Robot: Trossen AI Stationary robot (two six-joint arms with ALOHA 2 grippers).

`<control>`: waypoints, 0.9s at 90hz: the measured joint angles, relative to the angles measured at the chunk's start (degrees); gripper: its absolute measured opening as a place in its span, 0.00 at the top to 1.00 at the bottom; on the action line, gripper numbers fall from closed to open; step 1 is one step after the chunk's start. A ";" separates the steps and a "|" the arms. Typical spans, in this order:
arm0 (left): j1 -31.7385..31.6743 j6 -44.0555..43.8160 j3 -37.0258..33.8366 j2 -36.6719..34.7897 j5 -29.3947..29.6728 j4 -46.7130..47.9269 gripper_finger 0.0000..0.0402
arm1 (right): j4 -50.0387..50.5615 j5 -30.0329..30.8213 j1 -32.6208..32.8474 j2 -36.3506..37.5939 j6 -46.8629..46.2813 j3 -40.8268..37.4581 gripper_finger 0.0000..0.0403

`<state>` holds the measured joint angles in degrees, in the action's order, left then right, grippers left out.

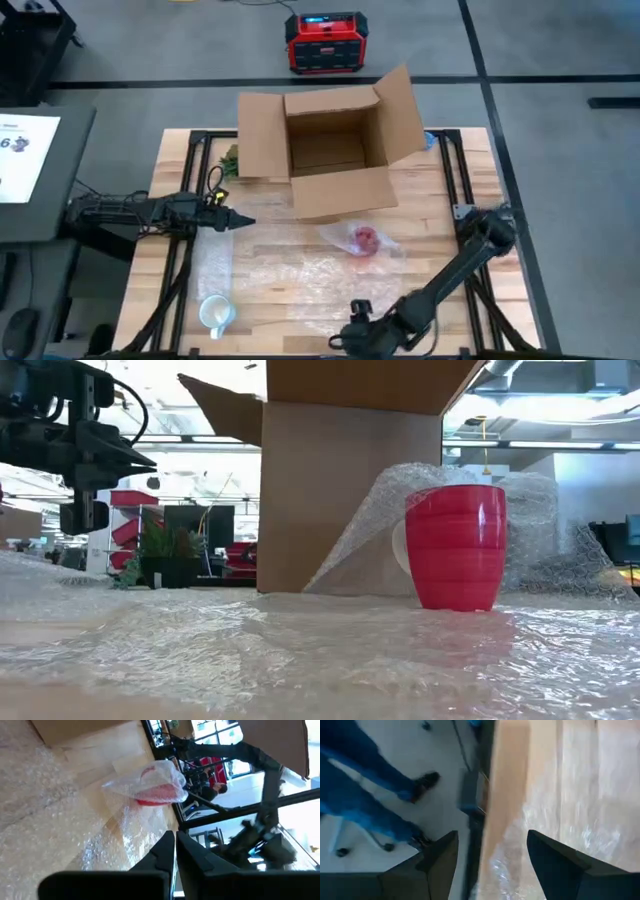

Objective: Wrap mug
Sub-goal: Wrap the red mug with bubble wrap

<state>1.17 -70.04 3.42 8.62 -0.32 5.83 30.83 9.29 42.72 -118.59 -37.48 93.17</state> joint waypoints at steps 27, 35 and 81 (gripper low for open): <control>0.00 -1.79 0.00 0.00 -0.49 0.15 1.00 | -0.59 -0.14 -0.87 -7.89 -0.21 0.04 0.47; 0.00 -1.83 0.02 0.00 -0.55 0.15 1.00 | -0.54 0.30 -1.25 -9.25 -0.31 0.09 0.51; 0.00 -2.27 0.02 0.00 -0.67 0.23 1.00 | 5.93 -1.83 -5.06 -3.36 -4.40 -0.09 0.98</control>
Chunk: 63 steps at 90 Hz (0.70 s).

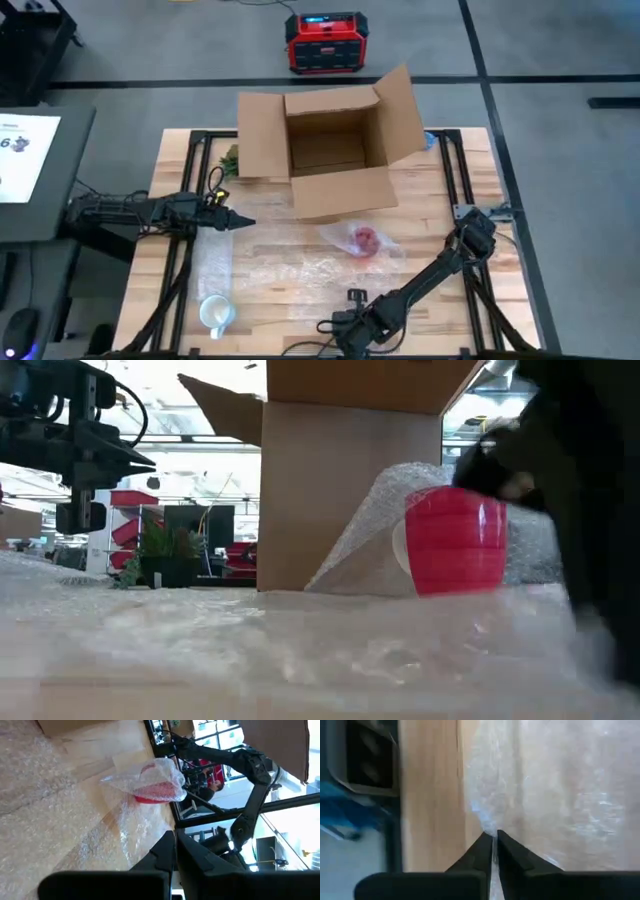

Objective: Wrap mug
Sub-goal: Wrap the red mug with bubble wrap

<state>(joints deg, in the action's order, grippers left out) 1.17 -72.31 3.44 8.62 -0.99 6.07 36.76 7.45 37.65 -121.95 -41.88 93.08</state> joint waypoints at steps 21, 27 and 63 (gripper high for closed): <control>0.00 0.93 0.00 0.00 0.13 0.03 1.00 | 8.93 3.09 -1.13 13.18 -2.78 0.09 1.00; 0.00 1.44 0.00 0.00 0.36 0.06 1.00 | 12.35 6.30 -1.92 16.89 -4.30 0.12 1.00; 0.00 3.97 0.00 0.00 1.54 0.09 1.00 | 32.72 18.16 -11.96 26.39 -11.22 0.13 1.00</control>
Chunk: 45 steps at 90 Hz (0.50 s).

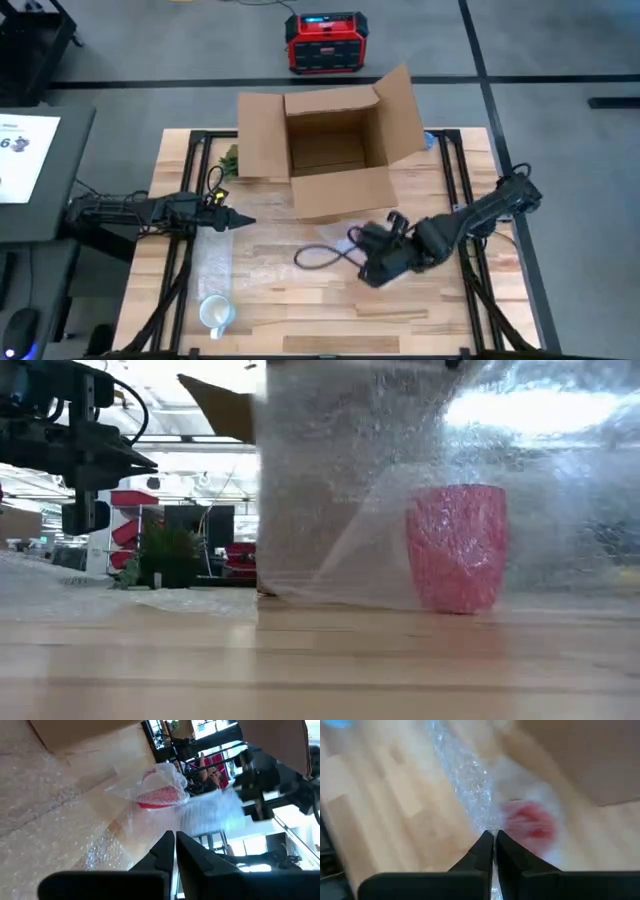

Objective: Wrap mug
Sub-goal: Wrap the red mug with bubble wrap

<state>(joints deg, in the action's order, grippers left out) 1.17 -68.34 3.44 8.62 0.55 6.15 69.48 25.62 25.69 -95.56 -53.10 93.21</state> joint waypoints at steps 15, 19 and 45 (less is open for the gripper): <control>0.00 0.02 0.00 0.00 0.23 0.00 1.00 | 2.59 -0.06 -4.10 0.12 0.06 -1.45 1.00; 0.00 0.02 0.00 0.00 0.26 -0.01 1.00 | 3.11 -0.44 -4.94 0.01 -1.37 -2.30 1.00; 0.00 0.01 0.00 0.00 0.33 0.00 1.00 | 6.71 -0.38 -7.56 -0.06 -8.39 -2.58 1.00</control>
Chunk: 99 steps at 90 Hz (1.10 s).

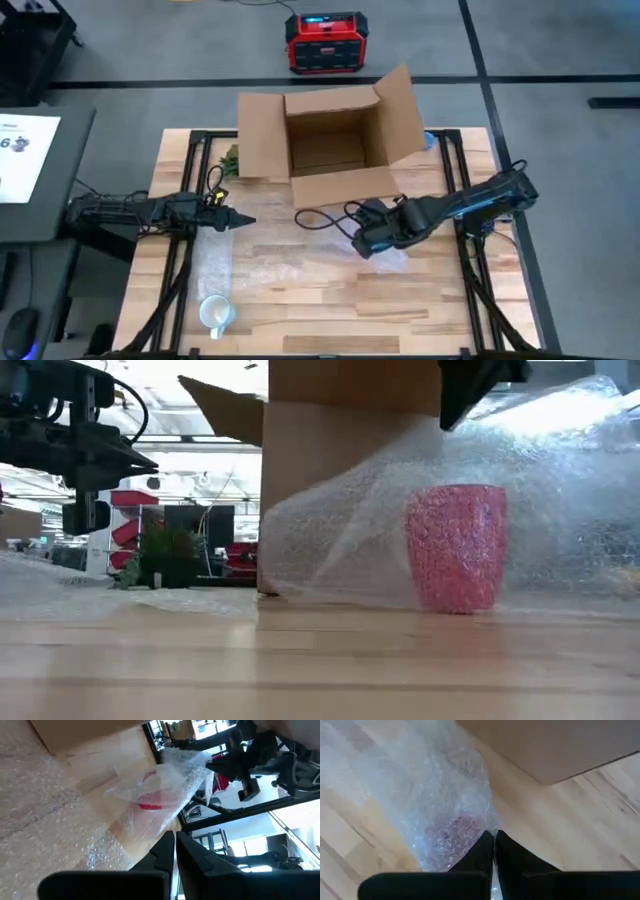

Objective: Wrap mug
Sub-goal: Wrap the red mug with bubble wrap

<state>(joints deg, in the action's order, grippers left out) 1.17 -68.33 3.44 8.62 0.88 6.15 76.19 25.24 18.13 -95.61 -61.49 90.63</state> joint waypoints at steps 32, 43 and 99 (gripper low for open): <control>0.00 0.62 0.00 0.00 -0.01 -0.01 1.00 | 6.30 0.47 1.57 -0.06 -4.00 0.00 1.00; 0.00 0.62 0.00 0.00 -0.01 0.00 1.00 | 9.39 1.45 3.83 0.87 -8.13 0.00 1.00; 0.01 2.57 0.00 0.00 -0.02 0.00 1.00 | 10.33 10.68 5.03 2.56 -18.21 0.00 1.00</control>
<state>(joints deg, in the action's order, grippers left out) 1.18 -65.76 3.44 8.62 0.86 6.15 86.52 35.92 23.16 -93.06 -79.70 90.63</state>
